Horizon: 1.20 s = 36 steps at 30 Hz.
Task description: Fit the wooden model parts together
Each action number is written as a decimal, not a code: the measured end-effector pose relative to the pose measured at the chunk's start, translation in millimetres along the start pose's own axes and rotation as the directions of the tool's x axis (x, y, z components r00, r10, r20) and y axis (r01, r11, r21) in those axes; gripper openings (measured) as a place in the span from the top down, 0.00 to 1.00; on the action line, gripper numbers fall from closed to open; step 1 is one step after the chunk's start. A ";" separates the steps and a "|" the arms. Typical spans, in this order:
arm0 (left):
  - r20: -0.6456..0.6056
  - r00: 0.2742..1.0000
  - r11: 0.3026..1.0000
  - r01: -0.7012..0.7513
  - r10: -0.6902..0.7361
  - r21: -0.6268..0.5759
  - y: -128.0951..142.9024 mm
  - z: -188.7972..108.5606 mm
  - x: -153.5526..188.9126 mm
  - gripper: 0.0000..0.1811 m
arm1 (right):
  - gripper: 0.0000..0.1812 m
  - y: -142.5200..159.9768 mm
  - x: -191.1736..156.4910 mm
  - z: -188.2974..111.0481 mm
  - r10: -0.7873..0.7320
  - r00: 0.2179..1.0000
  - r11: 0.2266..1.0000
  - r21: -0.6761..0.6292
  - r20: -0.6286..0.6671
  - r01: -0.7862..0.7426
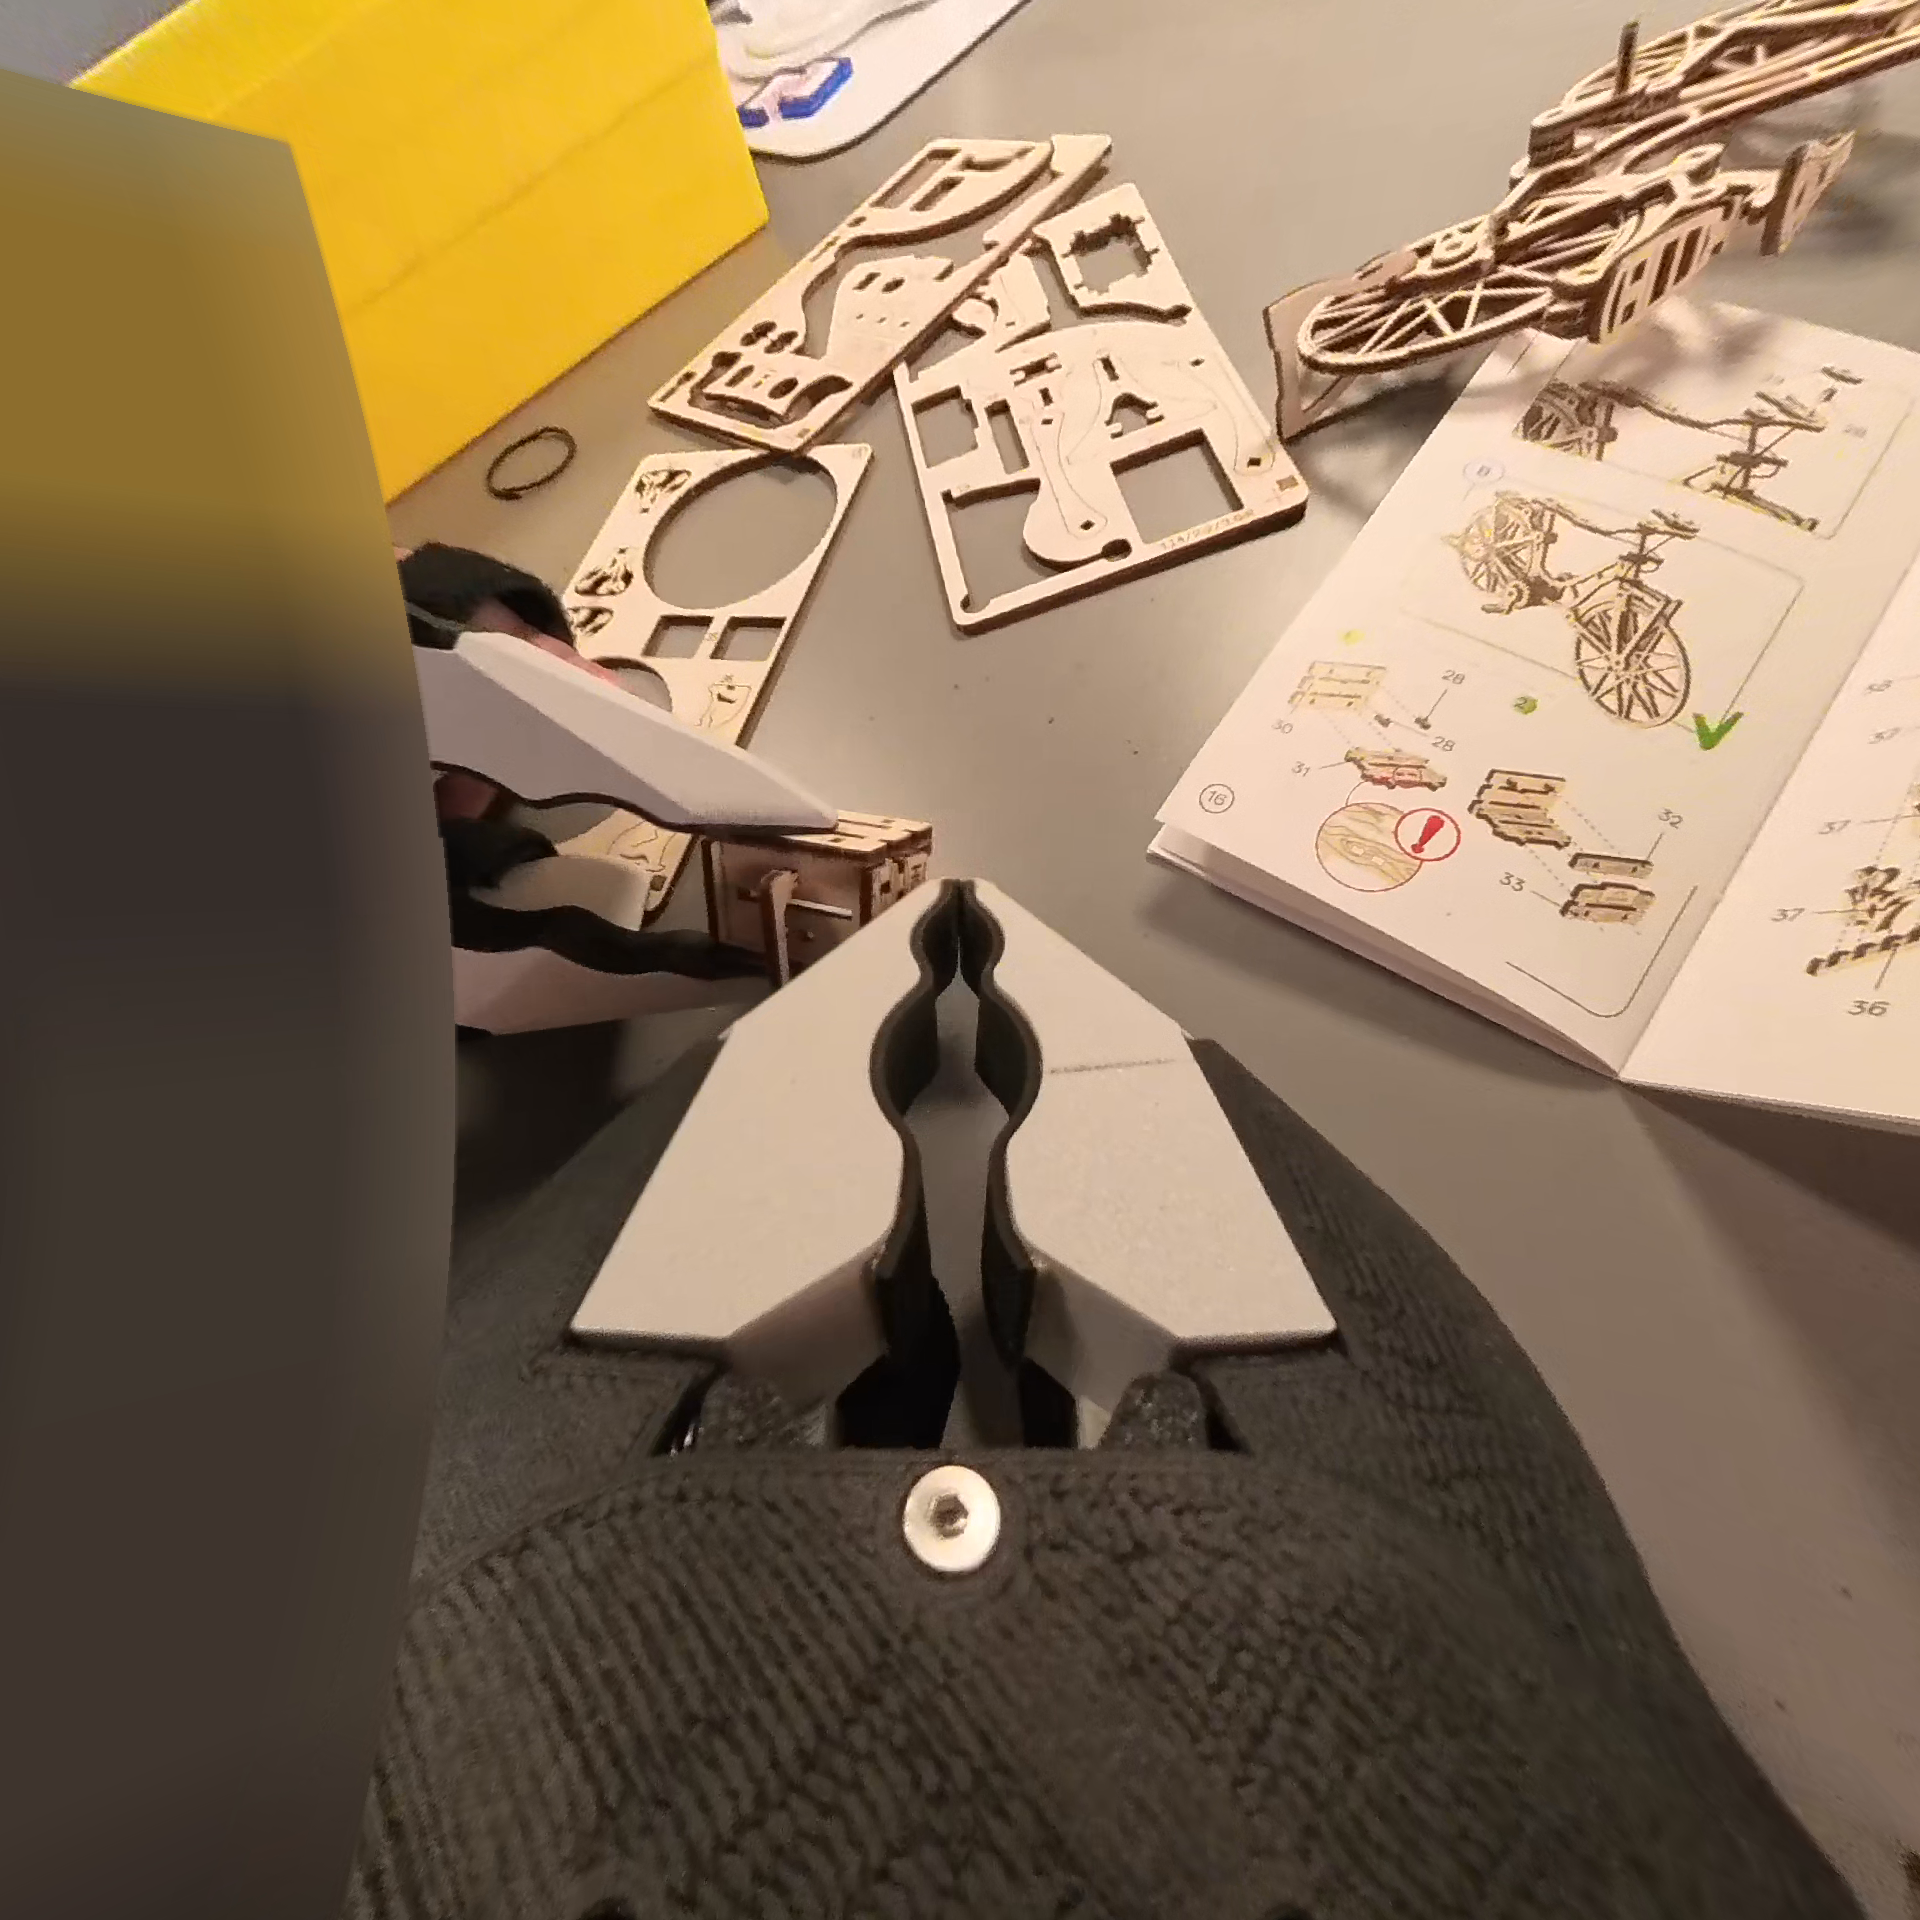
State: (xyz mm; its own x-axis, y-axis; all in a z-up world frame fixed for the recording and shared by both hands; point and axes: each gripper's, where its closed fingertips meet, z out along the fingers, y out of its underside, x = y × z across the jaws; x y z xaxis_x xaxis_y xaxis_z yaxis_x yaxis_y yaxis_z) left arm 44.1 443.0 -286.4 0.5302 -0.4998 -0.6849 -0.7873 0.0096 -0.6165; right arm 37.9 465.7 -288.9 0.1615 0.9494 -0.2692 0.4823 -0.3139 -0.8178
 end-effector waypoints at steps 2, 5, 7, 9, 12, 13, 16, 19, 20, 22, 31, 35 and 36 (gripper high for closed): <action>-0.004 1.000 1.000 0.003 -0.003 0.003 -0.3 0.3 0.2 0.85 | 1.00 -0.1 -1.5 0.1 -0.002 1.000 1.000 0.000 0.009 0.002; -0.010 1.000 1.000 0.001 -0.001 0.009 -0.8 0.3 0.7 0.85 | 1.00 0.0 -1.7 0.1 -0.027 1.000 1.000 -0.001 -0.015 0.027; -0.019 1.000 1.000 0.002 -0.001 0.018 -1.3 -0.1 1.4 0.85 | 1.00 0.1 -2.0 -0.5 -0.068 0.997 0.998 -0.005 -0.033 0.067; -0.029 1.000 1.000 -0.003 0.004 0.023 -1.7 -0.2 2.7 0.85 | 1.00 0.9 -2.2 -0.9 -0.116 0.992 0.993 -0.016 -0.045 0.115; -0.039 0.999 1.000 -0.006 0.007 0.029 -2.1 -0.3 3.7 0.85 | 1.00 1.2 -3.2 -1.1 -0.161 0.985 0.987 -0.024 -0.053 0.160; -0.042 0.999 0.999 -0.004 0.005 0.032 -2.3 -0.4 3.9 0.85 | 1.00 1.2 -3.3 -1.0 -0.171 0.984 0.985 -0.026 -0.056 0.169; -0.046 0.999 0.999 0.001 0.001 0.035 -2.3 -0.7 3.8 0.84 | 1.00 0.9 -3.7 -0.7 -0.151 0.988 0.989 -0.020 -0.037 0.150; -0.027 0.999 1.000 0.017 -0.016 0.023 -1.4 0.0 1.3 0.84 | 1.00 -3.2 -2.7 -1.8 -0.083 0.997 0.996 0.017 -0.002 0.083; -0.021 1.000 1.000 0.016 -0.015 0.019 -1.1 0.2 0.9 0.84 | 1.00 -4.2 1.2 -2.7 -0.055 0.998 0.998 0.025 -0.014 0.055; -0.016 1.000 1.000 0.026 -0.025 0.016 -0.4 -0.1 -0.2 0.85 | 1.00 -3.3 7.7 -4.8 -0.038 0.999 0.999 0.021 -0.032 0.039; -0.020 0.999 0.999 0.034 -0.034 0.001 1.6 0.2 -0.7 0.85 | 1.00 4.0 -3.9 -0.1 -0.042 0.999 0.999 -0.021 -0.010 0.042; 0.010 0.999 0.999 0.048 -0.048 0.019 -0.4 -0.6 -6.4 0.85 | 1.00 -3.2 -3.8 -1.8 -0.005 0.999 1.000 0.019 0.048 0.004; 0.042 0.997 0.997 0.068 -0.070 0.041 -2.8 -2.7 -13.3 0.84 | 1.00 -9.9 -4.1 -5.3 0.018 0.995 0.998 0.054 0.093 -0.023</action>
State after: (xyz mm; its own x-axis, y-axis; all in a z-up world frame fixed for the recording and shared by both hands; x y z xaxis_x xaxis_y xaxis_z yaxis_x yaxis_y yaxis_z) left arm 38.5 447.3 -274.5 0.5965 -0.4621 -0.6562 -0.7361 0.0108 -0.6768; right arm 37.0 464.8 -277.0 0.0895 0.9396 -0.3303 0.4309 -0.3355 -0.8377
